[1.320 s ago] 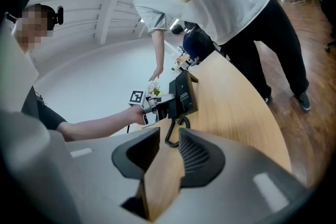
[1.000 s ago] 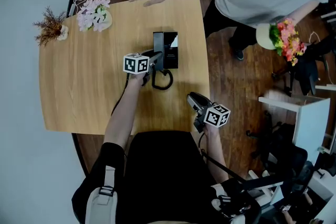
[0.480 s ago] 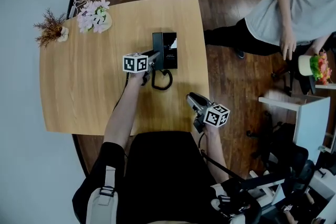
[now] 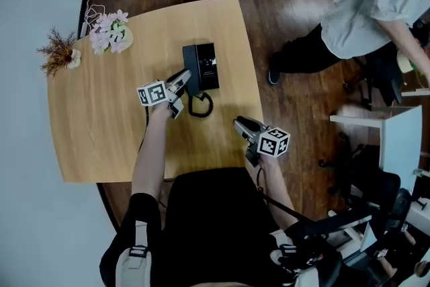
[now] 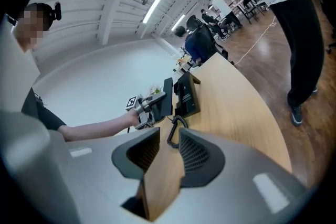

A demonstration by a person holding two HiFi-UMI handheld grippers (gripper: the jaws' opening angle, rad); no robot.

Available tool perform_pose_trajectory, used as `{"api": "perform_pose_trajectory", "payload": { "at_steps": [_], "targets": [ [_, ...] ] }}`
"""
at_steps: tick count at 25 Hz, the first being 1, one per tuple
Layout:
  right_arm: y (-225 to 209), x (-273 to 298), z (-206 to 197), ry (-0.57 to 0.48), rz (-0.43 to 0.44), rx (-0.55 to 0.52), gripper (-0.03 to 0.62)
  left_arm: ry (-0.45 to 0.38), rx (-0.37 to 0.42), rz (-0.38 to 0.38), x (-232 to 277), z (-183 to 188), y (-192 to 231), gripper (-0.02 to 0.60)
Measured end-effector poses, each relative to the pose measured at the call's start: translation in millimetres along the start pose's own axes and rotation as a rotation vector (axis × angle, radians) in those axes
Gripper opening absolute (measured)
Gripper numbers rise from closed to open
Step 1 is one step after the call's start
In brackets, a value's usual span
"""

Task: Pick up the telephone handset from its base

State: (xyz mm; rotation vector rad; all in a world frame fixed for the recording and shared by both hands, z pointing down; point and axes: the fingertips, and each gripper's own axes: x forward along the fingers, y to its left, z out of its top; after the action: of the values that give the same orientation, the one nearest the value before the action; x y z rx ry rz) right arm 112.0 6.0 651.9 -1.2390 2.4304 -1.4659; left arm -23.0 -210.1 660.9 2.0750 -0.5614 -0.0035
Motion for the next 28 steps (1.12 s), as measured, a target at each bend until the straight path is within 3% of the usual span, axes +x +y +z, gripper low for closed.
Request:
{"api": "perform_pose_trajectory", "payload": {
  "at_steps": [2, 5, 6, 9, 16, 21, 24, 28],
  "targets": [
    [2.4, 2.5, -1.4, -0.004, -0.003, -0.004, 0.104, -0.046, -0.058, -0.078, -5.5, 1.3, -16.3, 0.08],
    [5.8, 12.3, -0.5, -0.003, 0.005, -0.018, 0.104, -0.171, -0.209, -0.219, -26.2, 7.6, -47.2, 0.08],
    [7.8, 17.0, 1.7, -0.004, 0.013, -0.024, 0.104, -0.21, -0.215, -0.257, -37.1, 11.5, -57.4, 0.08],
    [11.7, 20.4, 13.3, -0.024, 0.034, -0.042, 0.103, -0.273, -0.161, -0.325, -63.8, 9.6, -84.9, 0.08],
    [7.8, 1.6, 36.8, -0.099, 0.037, -0.054, 0.103, -0.38, -0.116, -0.395, -110.6, -11.8, -149.7, 0.08],
    [9.7, -1.1, 47.3, -0.117, 0.057, -0.081, 0.101, -0.441, -0.058, -0.424, -149.9, -12.2, -183.8, 0.08],
    [16.9, -3.3, 42.5, -0.116, 0.066, -0.106, 0.098, -0.469, 0.018, -0.426, -177.6, -14.0, -196.3, 0.08],
    [28.1, -4.9, 41.6, -0.118, 0.078, -0.142, 0.094, -0.466, 0.062, -0.415, -191.9, -18.4, -209.0, 0.08]
  ]
}}
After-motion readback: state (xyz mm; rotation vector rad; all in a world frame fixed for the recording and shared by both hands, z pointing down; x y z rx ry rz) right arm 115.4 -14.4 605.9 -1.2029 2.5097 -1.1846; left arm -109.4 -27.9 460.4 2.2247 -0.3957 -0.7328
